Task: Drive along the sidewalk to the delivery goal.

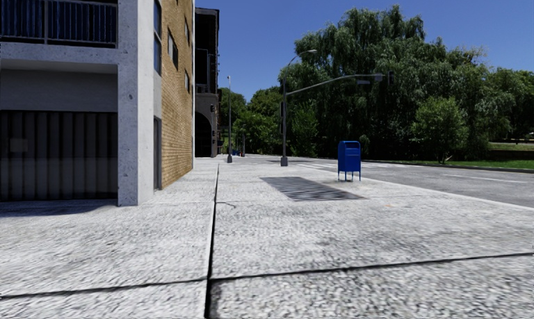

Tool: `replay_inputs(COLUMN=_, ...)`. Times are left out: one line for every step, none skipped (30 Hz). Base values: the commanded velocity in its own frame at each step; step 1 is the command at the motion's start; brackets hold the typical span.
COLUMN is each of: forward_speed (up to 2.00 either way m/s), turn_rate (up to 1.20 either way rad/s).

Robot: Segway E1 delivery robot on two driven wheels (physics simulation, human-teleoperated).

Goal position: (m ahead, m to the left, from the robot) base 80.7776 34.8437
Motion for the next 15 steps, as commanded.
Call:
replay_inputs(forward_speed=2.00, turn_rate=0.00)
replay_inputs(forward_speed=2.00, turn_rate=0.00)
replay_inputs(forward_speed=2.00, turn_rate=0.00)
replay_inputs(forward_speed=2.00, turn_rate=0.00)
replay_inputs(forward_speed=2.00, turn_rate=0.00)
replay_inputs(forward_speed=2.00, turn_rate=0.00)
replay_inputs(forward_speed=2.00, turn_rate=0.00)
replay_inputs(forward_speed=2.00, turn_rate=0.00)
replay_inputs(forward_speed=2.00, turn_rate=0.00)
replay_inputs(forward_speed=2.00, turn_rate=0.00)
replay_inputs(forward_speed=2.00, turn_rate=0.00)
replay_inputs(forward_speed=2.00, turn_rate=0.00)
replay_inputs(forward_speed=2.00, turn_rate=0.00)
replay_inputs(forward_speed=2.00, turn_rate=0.00)
replay_inputs(forward_speed=2.00, turn_rate=0.00)
